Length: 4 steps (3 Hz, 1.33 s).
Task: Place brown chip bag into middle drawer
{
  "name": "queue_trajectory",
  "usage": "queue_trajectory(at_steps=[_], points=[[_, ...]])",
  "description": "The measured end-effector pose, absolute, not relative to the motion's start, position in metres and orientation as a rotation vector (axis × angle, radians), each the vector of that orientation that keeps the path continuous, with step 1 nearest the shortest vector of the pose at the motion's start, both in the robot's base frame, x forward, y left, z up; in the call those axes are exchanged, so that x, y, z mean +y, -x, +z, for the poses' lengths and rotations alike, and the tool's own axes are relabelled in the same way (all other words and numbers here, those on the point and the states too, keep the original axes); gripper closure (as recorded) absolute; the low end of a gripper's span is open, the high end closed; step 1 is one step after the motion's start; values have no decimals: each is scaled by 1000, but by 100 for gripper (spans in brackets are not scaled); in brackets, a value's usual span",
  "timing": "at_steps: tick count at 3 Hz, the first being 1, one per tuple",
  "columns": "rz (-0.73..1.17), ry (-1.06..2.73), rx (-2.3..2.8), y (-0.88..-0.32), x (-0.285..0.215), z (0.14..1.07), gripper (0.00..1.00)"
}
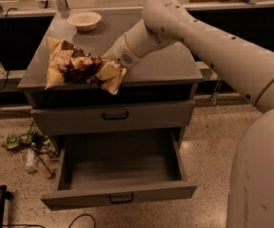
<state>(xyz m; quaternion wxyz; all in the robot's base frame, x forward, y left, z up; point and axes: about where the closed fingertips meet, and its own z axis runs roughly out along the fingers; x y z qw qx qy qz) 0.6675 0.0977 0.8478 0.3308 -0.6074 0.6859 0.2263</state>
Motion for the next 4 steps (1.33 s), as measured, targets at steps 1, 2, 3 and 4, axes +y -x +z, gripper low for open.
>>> queue_trajectory(at_steps=[1, 2, 3, 4], points=[[592, 1588, 1793, -667, 98, 848, 100], [591, 1588, 1793, -667, 98, 848, 100], [538, 1629, 1737, -645, 106, 875, 100], [487, 1644, 1686, -626, 110, 913, 100]])
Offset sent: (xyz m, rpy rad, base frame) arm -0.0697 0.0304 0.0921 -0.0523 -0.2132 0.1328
